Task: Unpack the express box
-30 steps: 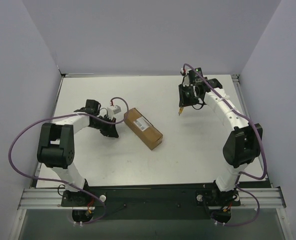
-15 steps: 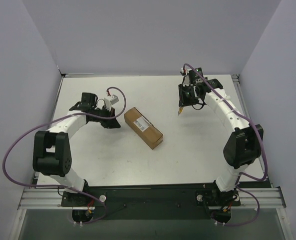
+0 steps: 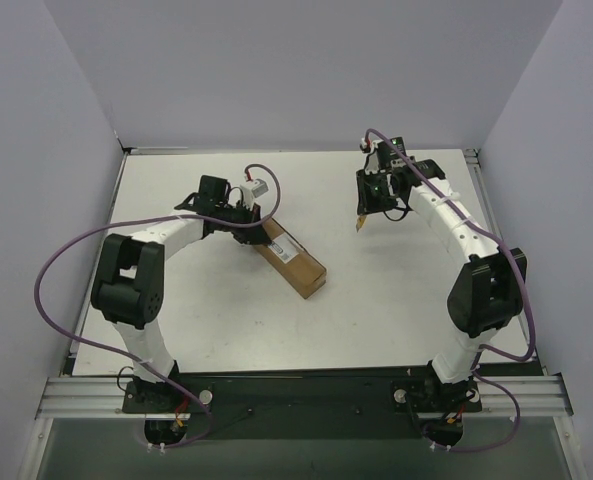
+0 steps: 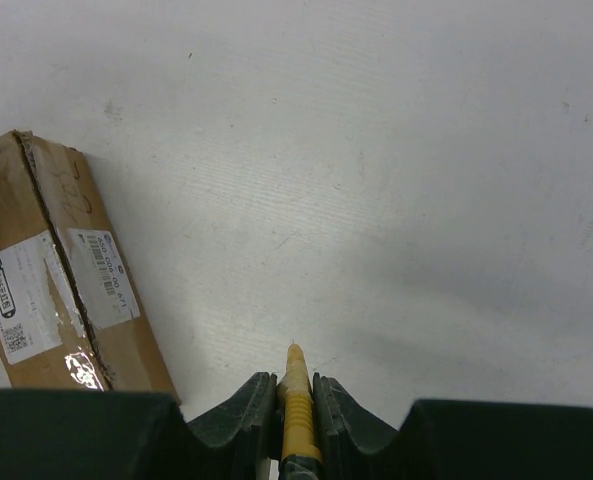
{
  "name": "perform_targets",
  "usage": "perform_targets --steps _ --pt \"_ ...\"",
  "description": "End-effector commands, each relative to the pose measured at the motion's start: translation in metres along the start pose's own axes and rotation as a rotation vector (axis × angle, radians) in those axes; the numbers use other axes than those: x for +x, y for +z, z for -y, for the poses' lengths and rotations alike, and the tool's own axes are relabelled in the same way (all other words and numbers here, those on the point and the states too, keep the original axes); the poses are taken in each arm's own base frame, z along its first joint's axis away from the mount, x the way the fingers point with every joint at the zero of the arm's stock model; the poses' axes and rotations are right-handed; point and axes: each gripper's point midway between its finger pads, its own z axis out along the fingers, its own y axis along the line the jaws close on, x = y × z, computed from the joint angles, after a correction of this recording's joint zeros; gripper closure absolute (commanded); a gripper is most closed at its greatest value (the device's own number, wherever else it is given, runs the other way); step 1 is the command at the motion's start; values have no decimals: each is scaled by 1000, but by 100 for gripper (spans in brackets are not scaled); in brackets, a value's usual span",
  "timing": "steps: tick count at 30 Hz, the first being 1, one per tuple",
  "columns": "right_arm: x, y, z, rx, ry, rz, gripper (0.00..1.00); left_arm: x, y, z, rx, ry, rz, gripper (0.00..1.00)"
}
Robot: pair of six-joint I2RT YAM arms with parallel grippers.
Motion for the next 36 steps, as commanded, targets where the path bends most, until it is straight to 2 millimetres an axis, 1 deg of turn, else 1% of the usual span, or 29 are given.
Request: perform_targets --steps 1,2,3,4,6,7,9,10,11,14,15,20,22,23,24,25,26,28,30,31,32,33,34,35,36 --pt "-4 -17 -2 -2 -17 37 100 11 -2 -16 -55 26 -45 100" --pt "-2 -16 -3 -5 -19 32 100 14 -4 -17 -60 28 -55 100" --pt "-2 -16 -3 -5 -18 33 100 27 -6 -19 -63 12 -80 100" --pt "-2 -15 -3 -5 -17 29 100 33 -14 -22 -74 8 -91 100" --pt "-1 -14 -3 -4 -17 27 100 48 -23 -26 -87 -11 -111 100" --pt "0 -13 -3 -5 -16 23 100 66 -29 -25 -88 -20 -144 100" --pt "1 -11 -3 -8 -16 19 100 79 -41 -34 -116 -35 -163 100" --pt "2 -10 -4 -8 -15 14 100 95 -47 -34 -119 -36 -193 100" --pt "2 -10 -4 -10 -16 15 100 102 -53 -39 -137 -46 -202 100" --pt "3 -7 -6 -14 -16 7 100 117 -65 -40 -147 -60 -229 100" --pt "2 -6 -7 -18 -18 7 100 119 -69 -39 -146 -62 -231 100" --pt "-3 -2 -9 -26 -23 9 100 121 -94 -30 -123 -57 -221 100" --pt "-6 0 -10 -28 -23 10 100 126 -103 -33 -148 -78 -232 100" --pt "-7 0 -10 -30 -24 12 100 126 -104 -34 -150 -83 -233 100" --pt "-7 1 -10 -31 -26 10 100 125 -106 -38 -161 -90 -227 100" --pt "-7 1 -10 -32 -25 9 100 123 -112 -46 -188 -111 -212 100" --pt "-7 2 -10 -35 -25 9 100 119 -113 -50 -198 -115 -200 100" --pt "-7 4 -11 -38 -26 5 100 105 -115 -61 -236 -136 -163 99" --pt "-8 8 -17 -54 -38 4 100 96 -114 -63 -232 -156 -143 98" --pt "-10 8 -19 -59 -43 5 100 85 -115 -65 -235 -171 -121 98" --pt "-12 11 -24 -69 -57 6 100 80 -113 -64 -222 -183 -108 98" --pt "-17 14 -27 -74 -75 12 100 75 -112 -65 -222 -195 -97 97" --pt "-17 17 -29 -78 -82 8 100 72 -109 -68 -221 -229 -86 97" --pt "-18 19 -35 -85 -97 7 100 65 -106 -69 -220 -230 -74 97" --pt "-20 25 -38 -91 -106 4 100 63 -101 -71 -207 -239 -69 97"
